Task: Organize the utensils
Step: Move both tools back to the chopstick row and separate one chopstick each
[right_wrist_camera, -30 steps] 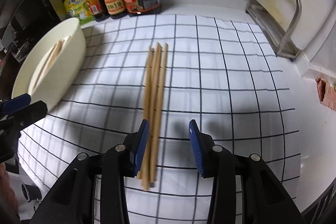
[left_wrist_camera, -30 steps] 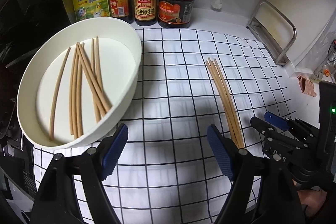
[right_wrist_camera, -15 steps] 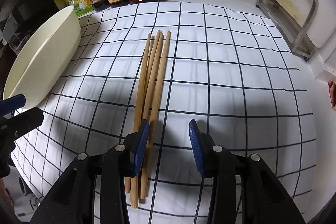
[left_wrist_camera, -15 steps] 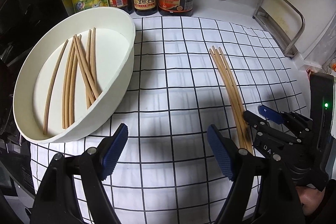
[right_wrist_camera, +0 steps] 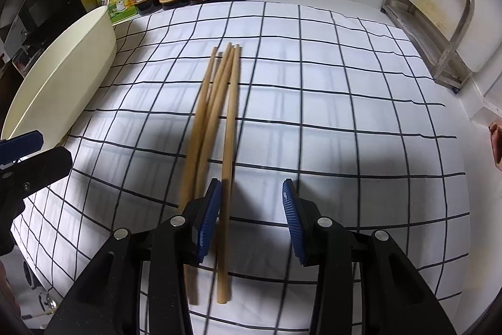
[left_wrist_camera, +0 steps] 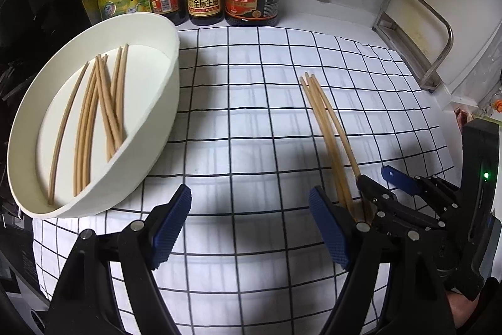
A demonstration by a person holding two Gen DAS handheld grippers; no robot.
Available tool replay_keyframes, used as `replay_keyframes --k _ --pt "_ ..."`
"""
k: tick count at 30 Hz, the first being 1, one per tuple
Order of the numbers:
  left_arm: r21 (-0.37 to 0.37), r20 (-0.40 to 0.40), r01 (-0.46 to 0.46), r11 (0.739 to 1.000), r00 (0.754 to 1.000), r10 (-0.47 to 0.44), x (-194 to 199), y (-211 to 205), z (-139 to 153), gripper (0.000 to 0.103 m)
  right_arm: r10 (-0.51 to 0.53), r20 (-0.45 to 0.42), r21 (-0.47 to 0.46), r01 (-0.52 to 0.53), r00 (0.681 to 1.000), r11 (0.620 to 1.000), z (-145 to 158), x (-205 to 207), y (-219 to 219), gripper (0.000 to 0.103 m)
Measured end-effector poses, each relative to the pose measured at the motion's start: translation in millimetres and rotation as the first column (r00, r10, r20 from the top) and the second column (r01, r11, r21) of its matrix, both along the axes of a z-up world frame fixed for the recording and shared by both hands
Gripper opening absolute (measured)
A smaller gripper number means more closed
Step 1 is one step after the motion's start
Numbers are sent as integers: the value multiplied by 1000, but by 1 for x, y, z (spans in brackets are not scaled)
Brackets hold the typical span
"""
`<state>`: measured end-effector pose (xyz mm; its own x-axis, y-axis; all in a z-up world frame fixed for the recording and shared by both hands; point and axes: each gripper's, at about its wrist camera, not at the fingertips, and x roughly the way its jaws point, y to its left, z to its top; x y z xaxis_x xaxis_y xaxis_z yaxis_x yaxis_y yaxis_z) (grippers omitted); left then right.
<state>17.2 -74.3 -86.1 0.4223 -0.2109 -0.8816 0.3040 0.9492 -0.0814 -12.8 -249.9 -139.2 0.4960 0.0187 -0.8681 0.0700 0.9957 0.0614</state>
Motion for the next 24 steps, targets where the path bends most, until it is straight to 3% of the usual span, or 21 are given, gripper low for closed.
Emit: replay_keyframes --k 16,24 --pt "-76 -22 36 996 999 -38 6 -50 -29 76 -20 39 -26 21 999 999 -3 -7 -38 38" --pt "-46 -15 36 998 999 -36 9 -62 -41 76 -19 55 -14 20 998 1000 -3 -12 -43 39"
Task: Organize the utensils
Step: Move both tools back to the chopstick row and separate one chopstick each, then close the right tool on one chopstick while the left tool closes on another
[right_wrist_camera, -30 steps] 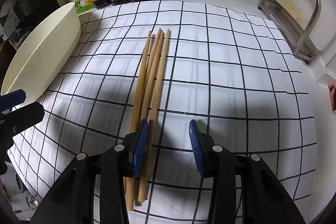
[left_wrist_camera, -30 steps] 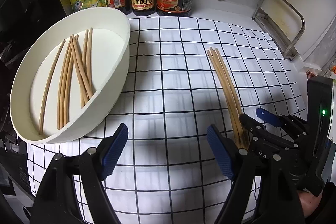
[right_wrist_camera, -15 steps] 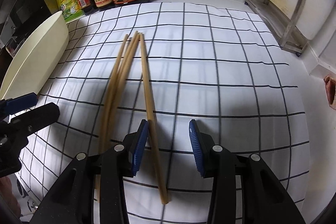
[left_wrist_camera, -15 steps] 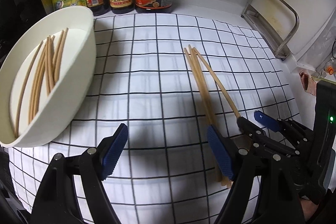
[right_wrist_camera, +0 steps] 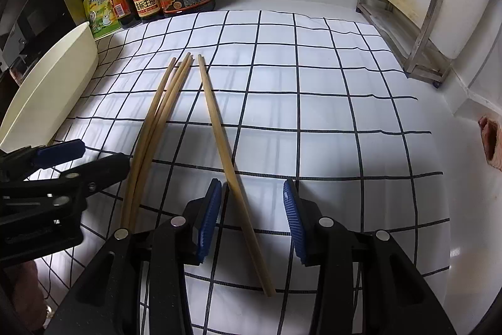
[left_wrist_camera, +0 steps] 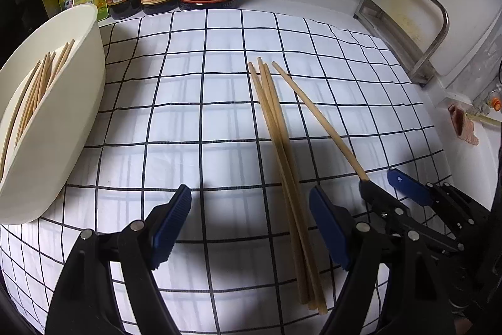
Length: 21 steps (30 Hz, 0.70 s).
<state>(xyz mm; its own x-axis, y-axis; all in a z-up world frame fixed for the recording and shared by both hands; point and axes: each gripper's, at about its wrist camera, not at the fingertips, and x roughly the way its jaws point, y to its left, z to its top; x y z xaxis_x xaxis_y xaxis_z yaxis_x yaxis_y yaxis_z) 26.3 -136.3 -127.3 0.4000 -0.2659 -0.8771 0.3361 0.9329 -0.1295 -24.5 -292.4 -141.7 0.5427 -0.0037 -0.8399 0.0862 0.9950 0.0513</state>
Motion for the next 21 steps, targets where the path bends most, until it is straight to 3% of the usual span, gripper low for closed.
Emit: replay_keyframes --k 21 --pt "80 8 -58 995 998 58 7 25 -14 76 -2 -1 -5 2 1000 1000 0 4 1 40"
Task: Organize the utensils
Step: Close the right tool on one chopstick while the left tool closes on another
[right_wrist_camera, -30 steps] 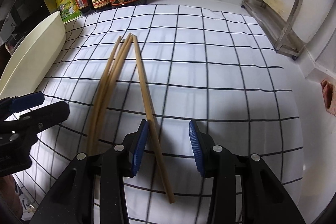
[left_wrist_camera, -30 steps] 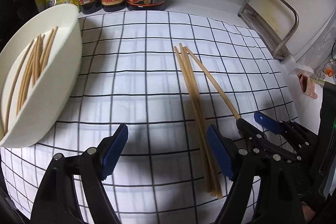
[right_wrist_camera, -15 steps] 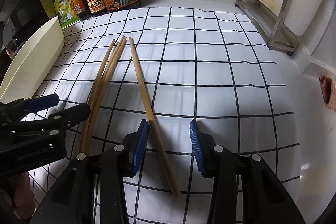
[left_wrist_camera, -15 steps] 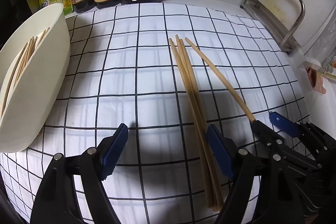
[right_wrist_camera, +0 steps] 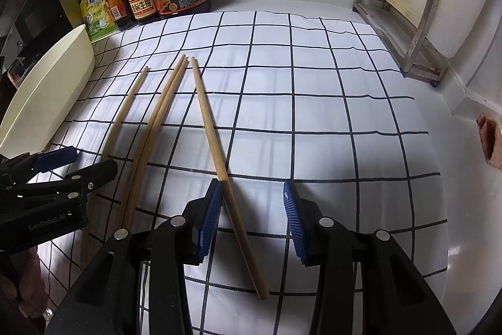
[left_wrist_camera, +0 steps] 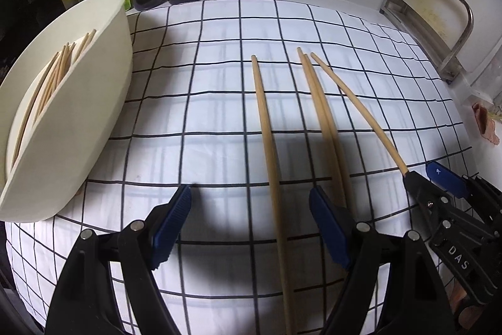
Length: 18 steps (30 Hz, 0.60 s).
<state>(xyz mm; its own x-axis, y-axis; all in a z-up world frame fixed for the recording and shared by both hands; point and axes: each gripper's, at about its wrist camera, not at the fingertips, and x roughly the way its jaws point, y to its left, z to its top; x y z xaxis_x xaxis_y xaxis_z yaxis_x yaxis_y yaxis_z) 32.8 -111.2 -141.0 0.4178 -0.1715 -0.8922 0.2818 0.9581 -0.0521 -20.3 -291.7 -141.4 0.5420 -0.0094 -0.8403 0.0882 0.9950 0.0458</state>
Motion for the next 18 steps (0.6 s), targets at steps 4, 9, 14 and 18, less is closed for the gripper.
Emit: replay_keyframes --k 4,9,14,18 --pt "15 -3 -26 1000 1000 26 1 6 -1 76 19 1 -30 -19 1000 999 -1 3 4 40" --pt "27 -5 -52 998 999 52 0 12 -2 76 55 1 -60 -55 998 997 -2 8 12 40" --pt "36 -2 -60 998 998 60 -1 13 -2 76 94 6 -70 -93 996 993 -2 13 17 40" --pt "38 3 -54 998 999 54 -1 10 0 62 111 11 -68 -110 994 992 -2 16 21 35"
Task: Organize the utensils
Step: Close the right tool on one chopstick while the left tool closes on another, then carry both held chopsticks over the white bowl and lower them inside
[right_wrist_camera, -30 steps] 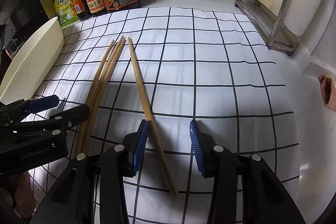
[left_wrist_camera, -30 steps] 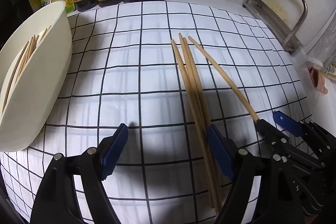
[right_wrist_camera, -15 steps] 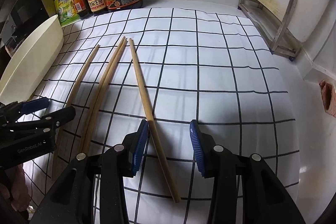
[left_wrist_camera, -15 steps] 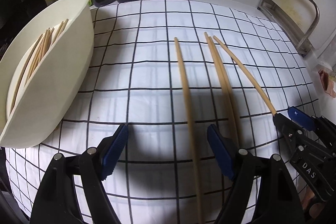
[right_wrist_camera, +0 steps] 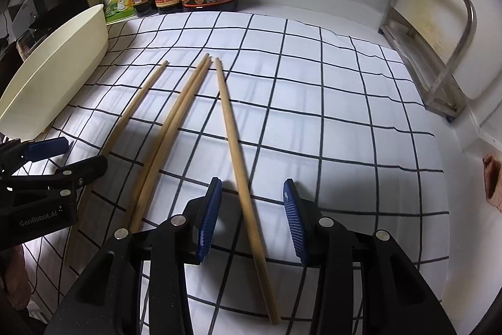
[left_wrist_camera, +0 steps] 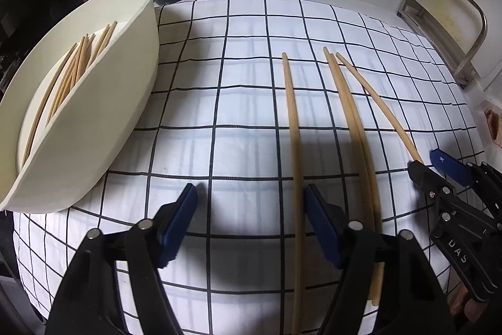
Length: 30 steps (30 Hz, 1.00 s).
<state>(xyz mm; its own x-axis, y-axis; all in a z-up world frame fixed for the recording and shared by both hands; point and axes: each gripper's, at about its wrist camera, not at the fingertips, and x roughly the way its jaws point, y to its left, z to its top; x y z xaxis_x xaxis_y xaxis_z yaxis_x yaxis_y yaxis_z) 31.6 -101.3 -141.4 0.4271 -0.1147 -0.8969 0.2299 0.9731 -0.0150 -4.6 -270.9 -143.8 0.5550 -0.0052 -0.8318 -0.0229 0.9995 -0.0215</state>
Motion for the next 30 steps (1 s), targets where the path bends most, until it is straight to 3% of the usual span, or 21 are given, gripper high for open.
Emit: replay_keyframes --k 4,5,8,18,30 --pt "3 4 26 1000 1000 -26 0 -7 3 42 45 2 -19 -45 999 999 -1 0 11 14" --pt "-2 2 33 999 999 -33 0 -9 4 31 55 1 -23 -55 998 998 -1 0 14 10" --pt "-5 -3 60 998 998 -60 -2 -15 5 8 60 -5 -26 -60 998 998 -1 1 16 7" --pt "-51 -16 93 994 995 -94 -3 -12 21 8 -10 -16 84 11 1000 996 13 -7 5 6" --pt "-98 81 104 990 992 -96 12 28 90 8 -64 65 178 51 996 983 89 1 34 6"
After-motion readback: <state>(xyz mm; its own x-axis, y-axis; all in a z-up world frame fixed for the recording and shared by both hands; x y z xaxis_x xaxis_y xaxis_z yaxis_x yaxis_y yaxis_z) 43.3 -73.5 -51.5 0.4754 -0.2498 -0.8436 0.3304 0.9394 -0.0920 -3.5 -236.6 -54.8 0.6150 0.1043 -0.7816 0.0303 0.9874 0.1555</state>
